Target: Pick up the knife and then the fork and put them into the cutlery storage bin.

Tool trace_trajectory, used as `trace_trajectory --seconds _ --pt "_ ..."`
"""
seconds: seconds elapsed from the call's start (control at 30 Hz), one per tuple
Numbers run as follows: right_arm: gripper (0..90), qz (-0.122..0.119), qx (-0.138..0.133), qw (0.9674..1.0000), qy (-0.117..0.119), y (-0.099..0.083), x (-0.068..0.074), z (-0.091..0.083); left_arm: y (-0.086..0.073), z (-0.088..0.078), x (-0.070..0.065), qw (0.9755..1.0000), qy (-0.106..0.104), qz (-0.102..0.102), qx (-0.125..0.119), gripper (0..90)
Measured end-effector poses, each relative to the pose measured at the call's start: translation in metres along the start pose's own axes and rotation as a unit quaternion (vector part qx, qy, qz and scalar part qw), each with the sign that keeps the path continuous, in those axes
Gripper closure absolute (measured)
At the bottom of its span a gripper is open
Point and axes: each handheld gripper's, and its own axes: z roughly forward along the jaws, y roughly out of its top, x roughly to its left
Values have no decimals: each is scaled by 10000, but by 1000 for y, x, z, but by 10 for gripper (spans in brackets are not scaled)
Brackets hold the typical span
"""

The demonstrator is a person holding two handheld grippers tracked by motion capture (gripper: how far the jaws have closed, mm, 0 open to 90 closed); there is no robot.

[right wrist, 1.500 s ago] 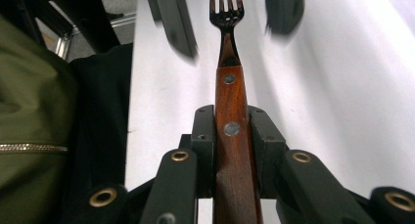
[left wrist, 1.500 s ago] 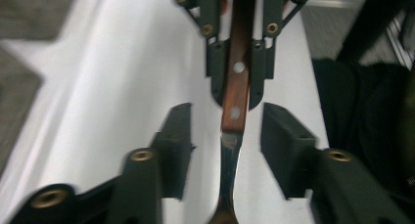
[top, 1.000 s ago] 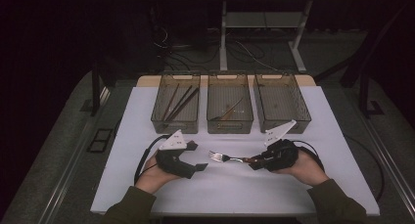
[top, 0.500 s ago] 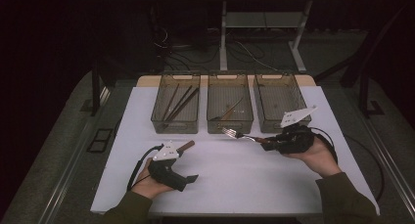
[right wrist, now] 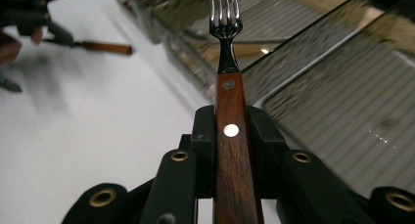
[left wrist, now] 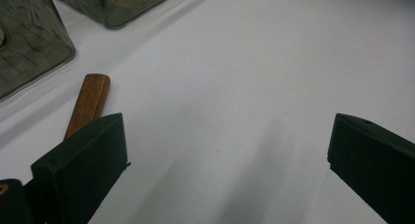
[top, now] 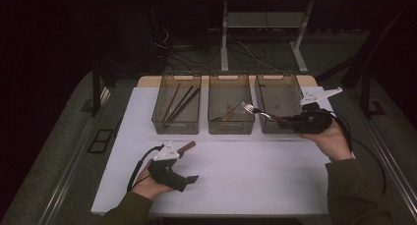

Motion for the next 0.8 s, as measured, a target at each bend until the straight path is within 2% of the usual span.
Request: trace_trajectory --seconds 0.07,0.2,0.43,0.6,0.8 --pt "752 136 -74 9999 -38 2 -7 -5 0 0 0 10000 -6 -12 6 4" --pt "752 297 -156 9990 -302 6 -24 -11 0 0 -1 10000 -27 6 -24 4" --pt "752 718 -319 9953 -567 5 -54 -16 0 -1 -1 10000 -9 75 -40 7" --pt "752 1003 -225 9918 -762 4 -71 -9 0 1 -3 10000 -36 67 -44 8" --pt "752 1289 94 9874 -918 -2 -87 10 0 1 -3 9999 -80 75 -28 9"
